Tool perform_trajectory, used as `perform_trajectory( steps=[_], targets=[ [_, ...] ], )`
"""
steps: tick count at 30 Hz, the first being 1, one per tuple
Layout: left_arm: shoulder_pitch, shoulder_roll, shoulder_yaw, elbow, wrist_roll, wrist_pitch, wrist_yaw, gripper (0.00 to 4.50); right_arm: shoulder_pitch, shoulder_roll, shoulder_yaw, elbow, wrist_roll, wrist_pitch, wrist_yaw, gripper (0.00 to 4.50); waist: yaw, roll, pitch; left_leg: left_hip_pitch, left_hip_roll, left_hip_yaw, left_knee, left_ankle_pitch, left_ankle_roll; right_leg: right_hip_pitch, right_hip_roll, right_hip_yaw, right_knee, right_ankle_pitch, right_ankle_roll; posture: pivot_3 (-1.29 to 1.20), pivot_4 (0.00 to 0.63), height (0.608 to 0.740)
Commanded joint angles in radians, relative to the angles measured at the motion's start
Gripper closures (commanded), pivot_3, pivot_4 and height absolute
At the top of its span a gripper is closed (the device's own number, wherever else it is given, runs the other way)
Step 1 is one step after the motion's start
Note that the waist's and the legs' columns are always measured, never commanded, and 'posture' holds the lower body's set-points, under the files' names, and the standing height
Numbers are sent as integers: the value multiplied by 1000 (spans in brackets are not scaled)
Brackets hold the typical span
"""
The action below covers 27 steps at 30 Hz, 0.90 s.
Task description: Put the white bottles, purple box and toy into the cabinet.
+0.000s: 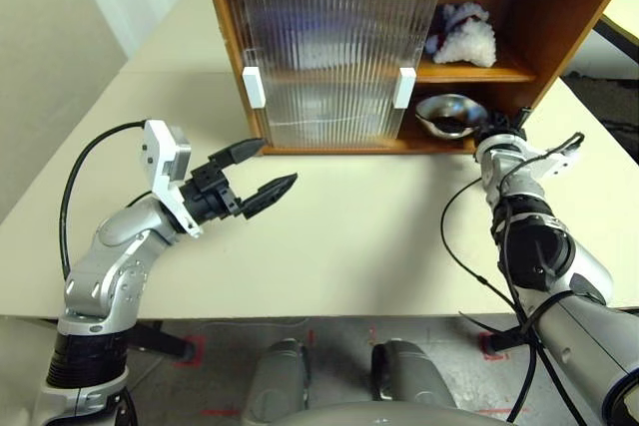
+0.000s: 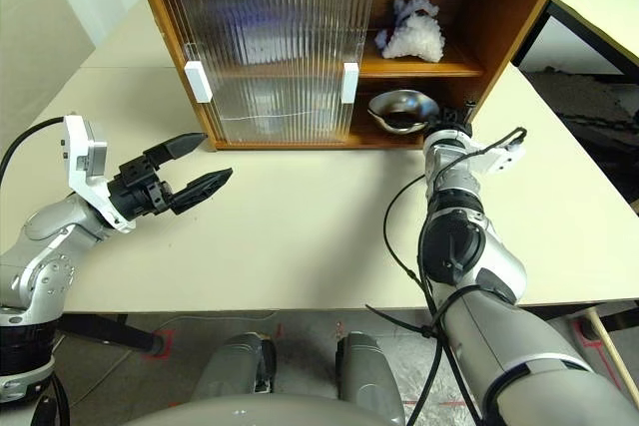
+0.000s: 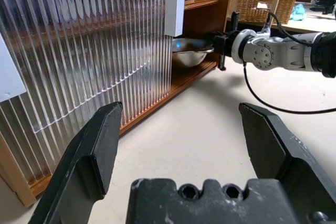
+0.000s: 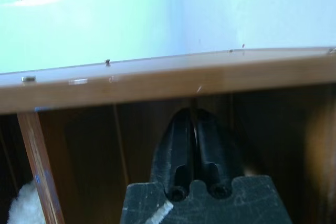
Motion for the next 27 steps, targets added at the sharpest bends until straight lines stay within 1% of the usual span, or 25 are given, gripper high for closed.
perform_trajectory(
  steps=[1, 4, 5, 9, 14, 17, 21, 23, 26, 27],
  targets=[
    [12, 6, 7, -24, -6, -3, 1, 0, -14, -1, -3, 26, -7, -10, -4, 2899, 0, 0, 0, 0, 0, 0, 0, 0, 0, 0, 0, 0, 0, 0, 0, 201, 0, 740],
    [15, 3, 4, -26, -5, -4, 3, 0, -19, -3, 0, 29, -9, -8, -1, 1867, 0, 0, 0, 0, 0, 0, 0, 0, 0, 0, 0, 0, 0, 0, 0, 198, 0, 740],
    [15, 2, 3, -26, -5, -5, 3, 0, -21, -3, 1, 30, -9, -8, 2, 1425, 0, 0, 0, 0, 0, 0, 0, 0, 0, 0, 0, 0, 0, 0, 0, 198, 0, 740],
    [11, 1, 0, -20, -5, -7, 1, 0, -21, -7, 6, 27, -15, -4, 5, 15, 0, 0, 0, 0, 0, 0, 0, 0, 0, 0, 0, 0, 0, 0, 0, 196, 0, 740],
    [11, 1, 0, -18, -6, -7, -1, 0, 9, -22, 38, -13, -48, 11, 20, 15, 0, 0, 0, 0, 0, 0, 0, 0, 0, 0, 0, 0, 0, 0, 0, 185, 0, 740],
    [12, 0, -3, -17, -6, -8, -2, 0, 64, -31, 75, -80, -81, 33, 20, 15, 1, 0, 0, 0, 0, 0, 0, 0, 0, 0, 0, 0, 0, 0, 0, 188, 0, 740],
    [13, 1, 2, -11, -7, -12, -5, 0, 188, -17, 141, -252, -121, 97, 12, 15, 6, 0, 0, 0, 0, 0, 0, 0, 0, 0, -1, 0, 0, 0, 0, 182, 0, 740],
    [15, 2, 2, -8, -6, -14, -8, 0, 307, 9, 182, -434, -114, 172, 20, 15, 13, 1, -1, 0, 0, 0, 0, 0, 0, 0, -1, 0, 0, 0, -1, 169, 1, 740],
    [16, 1, -1, -5, -5, -15, -12, 0, 469, 39, 308, -664, -163, 254, 68, 644, 26, 3, -2, -1, 0, -1, 0, -2, -3, 0, -1, -1, 0, -1, 0, 164, 3, 740],
    [14, 0, -2, -2, -5, -16, -13, 0, 509, 49, 341, -721, -171, 277, 73, 989, 25, 4, -2, -1, 0, -1, 0, -2, -4, -1, -1, -1, 0, -1, 0, 158, 4, 740]
  ],
)
